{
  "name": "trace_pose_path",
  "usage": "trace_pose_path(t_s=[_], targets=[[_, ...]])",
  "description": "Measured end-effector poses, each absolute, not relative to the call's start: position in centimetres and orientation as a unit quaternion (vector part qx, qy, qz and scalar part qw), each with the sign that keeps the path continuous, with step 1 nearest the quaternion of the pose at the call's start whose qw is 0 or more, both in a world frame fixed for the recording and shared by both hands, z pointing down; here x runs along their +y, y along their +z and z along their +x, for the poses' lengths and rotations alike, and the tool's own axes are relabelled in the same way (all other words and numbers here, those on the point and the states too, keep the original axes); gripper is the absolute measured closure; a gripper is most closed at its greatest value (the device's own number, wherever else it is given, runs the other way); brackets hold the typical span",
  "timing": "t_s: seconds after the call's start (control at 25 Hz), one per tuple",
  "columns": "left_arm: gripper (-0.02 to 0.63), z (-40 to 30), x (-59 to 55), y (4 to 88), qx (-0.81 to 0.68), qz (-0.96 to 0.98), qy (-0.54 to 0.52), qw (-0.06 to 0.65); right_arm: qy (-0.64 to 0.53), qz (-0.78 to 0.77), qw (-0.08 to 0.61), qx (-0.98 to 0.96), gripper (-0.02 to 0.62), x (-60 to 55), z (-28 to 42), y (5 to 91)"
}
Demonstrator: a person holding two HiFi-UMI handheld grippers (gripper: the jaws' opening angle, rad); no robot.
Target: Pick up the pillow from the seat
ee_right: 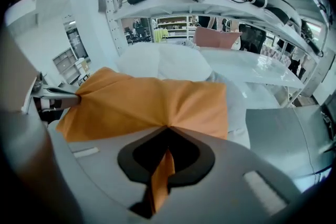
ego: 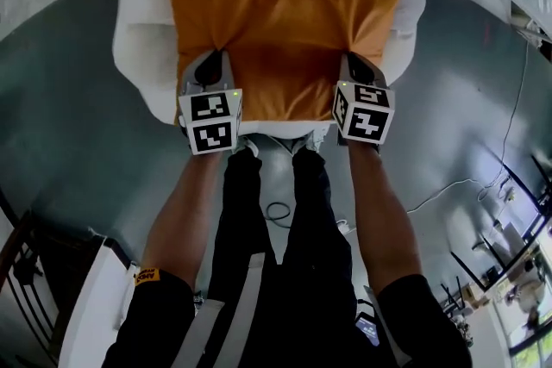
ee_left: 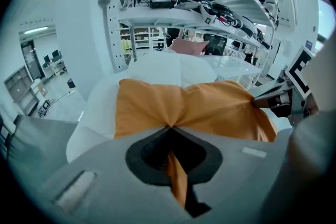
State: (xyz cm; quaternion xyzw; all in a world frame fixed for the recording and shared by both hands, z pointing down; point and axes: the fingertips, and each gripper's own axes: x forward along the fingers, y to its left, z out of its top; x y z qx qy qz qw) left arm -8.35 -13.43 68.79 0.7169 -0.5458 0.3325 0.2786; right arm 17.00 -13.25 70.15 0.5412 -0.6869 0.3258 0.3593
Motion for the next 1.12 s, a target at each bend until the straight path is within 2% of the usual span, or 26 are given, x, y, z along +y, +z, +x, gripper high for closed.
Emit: trace_pose_path(t_s=[0.6, 0.8, 1.12], targets=[[0.601, -11.9, -8.2, 50.6, -0.548, 0.745, 0.294, 0.241, 0.291, 0.566, 0.32, -0.702, 0.588, -7.8, 13.6, 52.1], [0.601, -13.7, -6.2, 45.3, -0.557, 0.746, 0.265, 0.252, 0.268, 0.568, 0.308, -0.715, 0.588, -6.3, 11.6, 45.5], [0.601, -14.9, -3.0, 37.5, -0.532, 0.78, 0.234, 0.229, 0.259, 0.594, 0.28, -0.709, 0.588, -2.2, 10.4, 38.5]])
